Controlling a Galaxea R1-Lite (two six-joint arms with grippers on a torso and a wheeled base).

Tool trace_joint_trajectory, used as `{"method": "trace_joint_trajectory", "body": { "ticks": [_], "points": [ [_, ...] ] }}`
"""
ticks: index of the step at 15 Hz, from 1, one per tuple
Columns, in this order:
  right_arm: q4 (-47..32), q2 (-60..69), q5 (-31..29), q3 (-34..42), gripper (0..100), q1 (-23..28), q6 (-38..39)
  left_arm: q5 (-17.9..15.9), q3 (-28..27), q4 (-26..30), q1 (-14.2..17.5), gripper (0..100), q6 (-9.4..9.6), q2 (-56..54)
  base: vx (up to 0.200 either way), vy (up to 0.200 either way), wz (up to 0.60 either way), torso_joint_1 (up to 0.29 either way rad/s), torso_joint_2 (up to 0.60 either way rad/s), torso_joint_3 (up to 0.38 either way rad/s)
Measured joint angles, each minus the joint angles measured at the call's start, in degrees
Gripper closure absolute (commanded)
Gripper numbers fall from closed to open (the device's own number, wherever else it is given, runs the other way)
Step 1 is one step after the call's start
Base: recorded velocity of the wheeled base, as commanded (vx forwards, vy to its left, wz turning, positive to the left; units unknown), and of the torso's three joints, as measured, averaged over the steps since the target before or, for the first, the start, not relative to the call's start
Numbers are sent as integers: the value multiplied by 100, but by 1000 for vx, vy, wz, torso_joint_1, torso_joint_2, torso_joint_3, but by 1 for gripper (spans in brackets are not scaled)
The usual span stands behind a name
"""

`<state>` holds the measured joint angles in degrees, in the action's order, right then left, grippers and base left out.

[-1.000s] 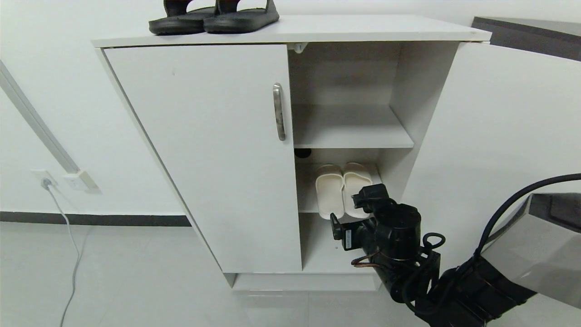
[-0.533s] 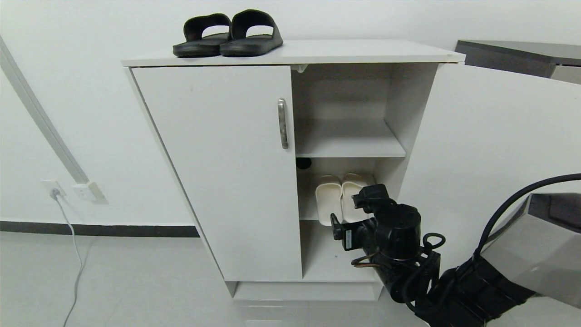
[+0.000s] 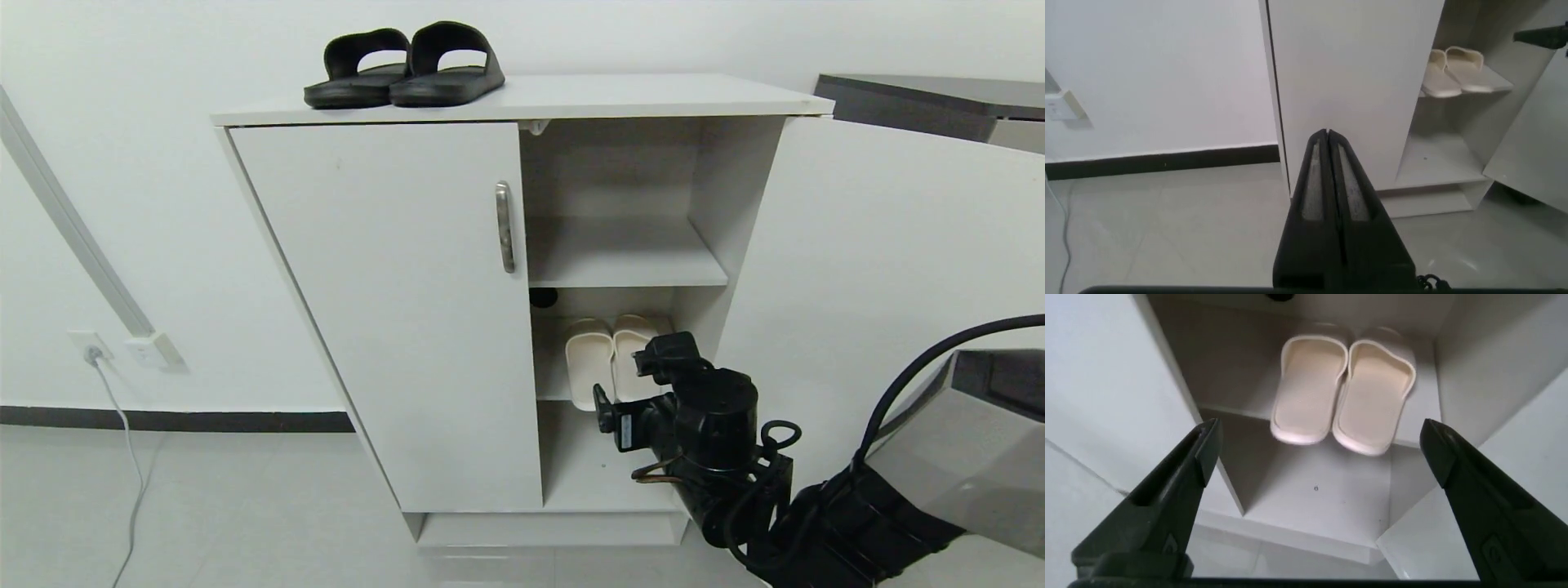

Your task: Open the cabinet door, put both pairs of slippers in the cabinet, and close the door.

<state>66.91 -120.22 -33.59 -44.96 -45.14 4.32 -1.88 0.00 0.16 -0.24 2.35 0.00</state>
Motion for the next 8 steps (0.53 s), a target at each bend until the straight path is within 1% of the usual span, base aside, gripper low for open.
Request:
{"method": "trace_joint_trajectory", "body": {
  "ticks": [5,8],
  "points": [
    [77,-4,0,39,0,7,-7,2,0,-2,-6,100,-33,0,0,200,0,4,3,4],
    [255,-4,48,95,0,-11,-9,10,0,0,0,100,-35,0,0,200,0,2,1,5]
  ]
}}
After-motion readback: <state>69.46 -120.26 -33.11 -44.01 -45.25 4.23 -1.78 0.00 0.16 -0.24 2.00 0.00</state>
